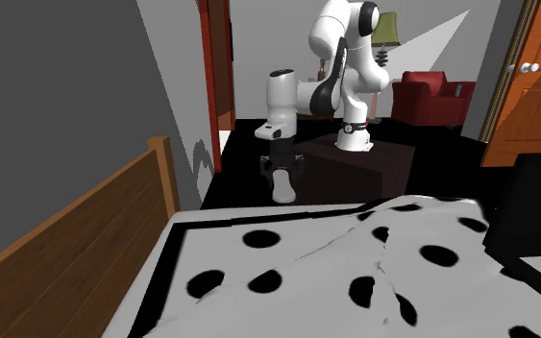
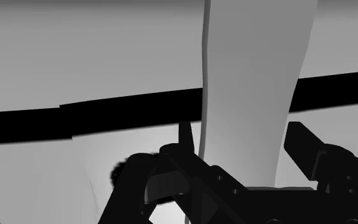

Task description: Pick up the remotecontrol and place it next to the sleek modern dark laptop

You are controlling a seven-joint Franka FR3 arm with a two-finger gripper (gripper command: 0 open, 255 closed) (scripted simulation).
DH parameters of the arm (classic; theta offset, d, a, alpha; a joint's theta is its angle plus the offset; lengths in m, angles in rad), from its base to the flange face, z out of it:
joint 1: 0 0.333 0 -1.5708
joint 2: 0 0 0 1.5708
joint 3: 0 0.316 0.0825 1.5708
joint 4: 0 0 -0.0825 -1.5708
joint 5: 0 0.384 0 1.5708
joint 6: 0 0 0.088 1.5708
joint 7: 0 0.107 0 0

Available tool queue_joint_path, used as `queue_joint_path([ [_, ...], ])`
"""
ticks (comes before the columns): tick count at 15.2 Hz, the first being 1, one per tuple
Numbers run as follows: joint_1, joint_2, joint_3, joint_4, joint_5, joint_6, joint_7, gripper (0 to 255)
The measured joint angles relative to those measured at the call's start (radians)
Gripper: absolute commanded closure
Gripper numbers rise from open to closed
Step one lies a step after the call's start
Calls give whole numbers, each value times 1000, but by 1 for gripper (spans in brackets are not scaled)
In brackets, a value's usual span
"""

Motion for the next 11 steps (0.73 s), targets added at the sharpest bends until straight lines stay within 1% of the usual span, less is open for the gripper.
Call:
queue_joint_path([
  [11, 5, -107, -7, -4, -10, -103, 8, 255],
])
